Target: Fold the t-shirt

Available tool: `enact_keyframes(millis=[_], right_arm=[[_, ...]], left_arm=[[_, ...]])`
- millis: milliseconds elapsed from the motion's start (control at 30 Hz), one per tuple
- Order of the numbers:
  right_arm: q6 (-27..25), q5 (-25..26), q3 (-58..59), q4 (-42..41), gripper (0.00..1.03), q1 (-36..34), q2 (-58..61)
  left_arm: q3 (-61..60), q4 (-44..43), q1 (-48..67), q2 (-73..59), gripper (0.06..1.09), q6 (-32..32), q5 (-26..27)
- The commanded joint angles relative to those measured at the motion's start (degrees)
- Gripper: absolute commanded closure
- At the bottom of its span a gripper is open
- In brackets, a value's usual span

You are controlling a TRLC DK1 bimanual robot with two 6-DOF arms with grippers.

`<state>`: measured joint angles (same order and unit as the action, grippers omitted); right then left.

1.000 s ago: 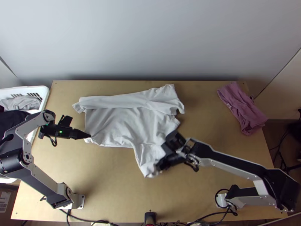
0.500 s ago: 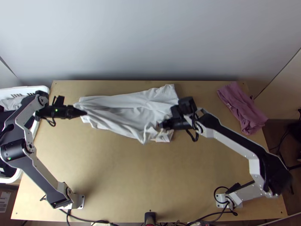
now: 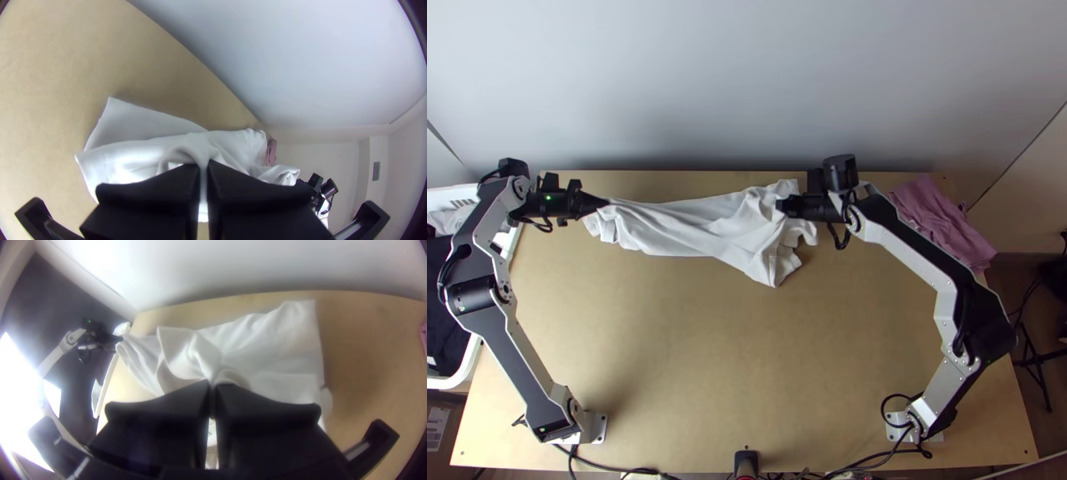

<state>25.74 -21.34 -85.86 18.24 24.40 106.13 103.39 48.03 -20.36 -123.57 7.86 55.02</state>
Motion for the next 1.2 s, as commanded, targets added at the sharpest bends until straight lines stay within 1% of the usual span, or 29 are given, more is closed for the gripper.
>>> enact_keyframes(millis=[0,167,300,333,400,600,733,767,800,833,867,900,933,967,1100,1167], right_arm=[[-2.1,0.4,-4.3,0.3,1.00,-4.1,4.4],[-5.4,0.5,-3.7,1.2,1.00,-5.2,5.9],[-8.7,1.7,-5.0,3.9,1.00,-5.2,10.3],[-9.2,1.8,-5.4,4.7,1.00,-5.2,11.6],[-9.5,2.0,-5.0,4.8,1.00,-5.0,13.1],[-10.4,3.2,-7.0,3.9,1.00,-5.6,16.2],[-10.3,3.7,-10.6,3.8,1.00,-6.4,19.6],[-10.1,3.9,-11.7,3.8,1.00,-6.6,20.3],[-9.7,4.6,-13.1,3.8,1.00,-6.9,21.1],[-8.9,4.6,-14.4,3.8,0.98,-7.1,21.8],[-8.6,4.6,-15.0,3.8,0.95,-7.2,21.8],[-7.8,4.6,-15.5,3.8,0.84,-7.2,21.6],[-5.0,4.6,-15.5,4.4,0.28,-7.1,20.4],[-4.0,4.6,-14.9,5.0,0.03,-7.0,19.2],[-4.0,4.6,-12.4,6.9,0.03,-7.0,15.1],[-3.9,4.6,-9.5,7.7,0.03,-7.2,11.0]], left_arm=[[5.8,0.7,-0.4,-2.4,1.05,2.5,-0.4],[5.9,6.7,-0.8,-3.0,1.05,-4.6,-1.1],[6.6,13.9,-0.5,-6.5,1.05,-11.9,-4.7],[6.6,15.1,-0.2,-7.5,1.05,-12.5,-6.2],[6.6,15.3,-0.2,-9.1,1.05,-12.4,-8.1],[8.7,14.7,-2.3,-11.3,1.05,-12.3,-8.5],[12.5,14.7,-2.9,-14.5,1.05,-9.8,-10.1],[13.5,14.7,-2.9,-15.5,1.04,-9.0,-10.4],[14.7,14.9,-3.0,-16.6,1.01,-8.0,-10.6],[15.7,15.1,-3.1,-17.4,0.95,-7.2,-10.6],[16.1,15.1,-3.2,-17.8,0.83,-6.5,-10.6],[16.3,15.1,-3.3,-17.8,0.70,-6.1,-10.5],[16.5,15.2,-3.5,-17.1,0.41,-5.7,-9.7],[16.5,15.3,-3.7,-16.4,0.29,-5.2,-9.1],[16.2,17.6,-4.3,-14.9,0.19,-6.3,-6.6],[15.7,19.5,-5.0,-13.8,0.19,-8.0,-6.0]])
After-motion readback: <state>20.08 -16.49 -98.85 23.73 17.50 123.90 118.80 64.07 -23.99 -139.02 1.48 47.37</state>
